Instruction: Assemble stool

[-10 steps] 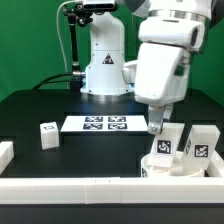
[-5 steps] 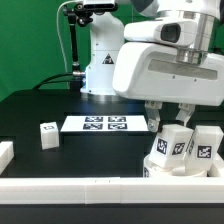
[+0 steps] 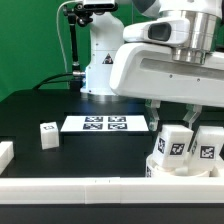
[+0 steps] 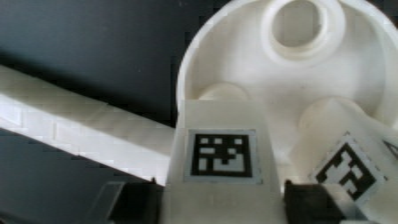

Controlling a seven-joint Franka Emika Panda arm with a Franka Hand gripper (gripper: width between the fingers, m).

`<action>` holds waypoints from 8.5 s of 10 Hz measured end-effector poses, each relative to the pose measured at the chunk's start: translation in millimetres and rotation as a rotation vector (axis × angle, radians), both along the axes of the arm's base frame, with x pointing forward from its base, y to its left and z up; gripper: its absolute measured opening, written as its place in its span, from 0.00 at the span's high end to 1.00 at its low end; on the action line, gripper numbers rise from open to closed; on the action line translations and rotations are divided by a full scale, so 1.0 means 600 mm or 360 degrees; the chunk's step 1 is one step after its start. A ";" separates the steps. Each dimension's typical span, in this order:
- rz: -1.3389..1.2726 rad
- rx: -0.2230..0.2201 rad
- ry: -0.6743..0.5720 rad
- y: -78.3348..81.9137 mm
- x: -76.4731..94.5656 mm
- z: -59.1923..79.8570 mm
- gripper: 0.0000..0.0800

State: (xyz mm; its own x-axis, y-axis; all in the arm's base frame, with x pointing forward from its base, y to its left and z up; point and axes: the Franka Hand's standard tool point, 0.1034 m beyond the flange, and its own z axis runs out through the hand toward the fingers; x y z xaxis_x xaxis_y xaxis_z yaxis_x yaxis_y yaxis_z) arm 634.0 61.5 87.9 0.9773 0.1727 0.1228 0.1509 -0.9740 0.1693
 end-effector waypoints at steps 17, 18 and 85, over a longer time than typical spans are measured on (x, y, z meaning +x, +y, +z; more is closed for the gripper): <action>-0.2365 0.0630 -0.0225 0.008 -0.004 -0.007 0.57; -0.2480 0.0665 -0.0226 0.009 -0.003 -0.007 0.57; 0.0117 0.0089 0.0171 -0.011 -0.008 -0.012 0.57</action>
Offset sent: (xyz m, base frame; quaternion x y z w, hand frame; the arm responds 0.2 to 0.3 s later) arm -0.0063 -0.0100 -0.0052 0.0055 0.0189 0.1988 0.9798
